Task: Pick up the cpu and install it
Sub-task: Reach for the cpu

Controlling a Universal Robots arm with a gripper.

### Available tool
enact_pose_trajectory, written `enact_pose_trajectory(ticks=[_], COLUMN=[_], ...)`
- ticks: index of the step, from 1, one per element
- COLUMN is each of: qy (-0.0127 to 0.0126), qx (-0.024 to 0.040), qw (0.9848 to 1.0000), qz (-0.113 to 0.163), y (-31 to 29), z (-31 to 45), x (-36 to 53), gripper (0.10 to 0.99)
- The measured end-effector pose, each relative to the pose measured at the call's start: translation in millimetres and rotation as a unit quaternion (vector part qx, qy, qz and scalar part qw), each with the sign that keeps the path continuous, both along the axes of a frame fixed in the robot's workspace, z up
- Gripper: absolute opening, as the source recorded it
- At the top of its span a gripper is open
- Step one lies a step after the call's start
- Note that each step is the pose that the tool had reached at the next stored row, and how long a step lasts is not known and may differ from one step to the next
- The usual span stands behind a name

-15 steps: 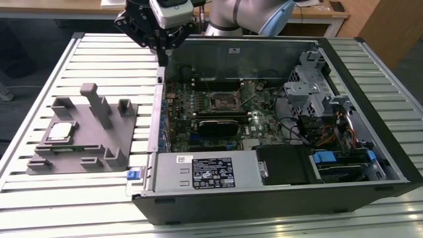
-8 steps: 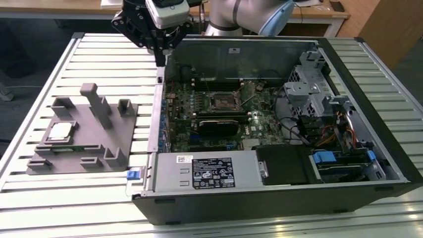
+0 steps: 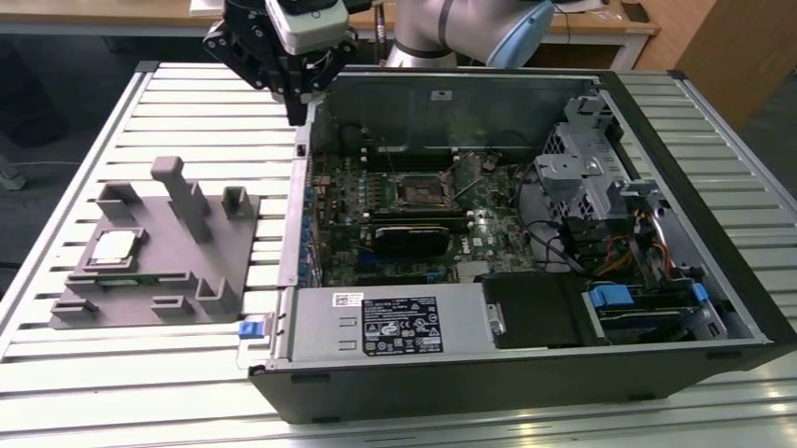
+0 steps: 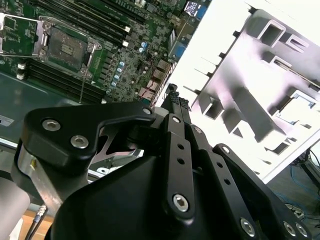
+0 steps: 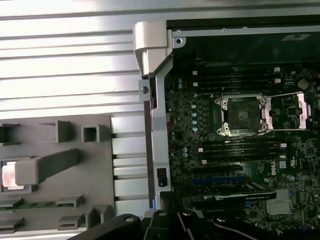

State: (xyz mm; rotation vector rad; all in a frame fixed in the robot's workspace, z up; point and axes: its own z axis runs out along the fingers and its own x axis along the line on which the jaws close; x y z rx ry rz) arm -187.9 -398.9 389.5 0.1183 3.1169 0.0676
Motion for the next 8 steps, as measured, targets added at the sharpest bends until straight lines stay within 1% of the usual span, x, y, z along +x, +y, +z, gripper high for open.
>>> enact_pose_trajectory(ticks=[8], qy=[0.0001], qx=[0.0000], qw=[1.0000], qz=[0.000], y=[0.0], z=[-0.2], x=[-5.0], gripper=[0.122])
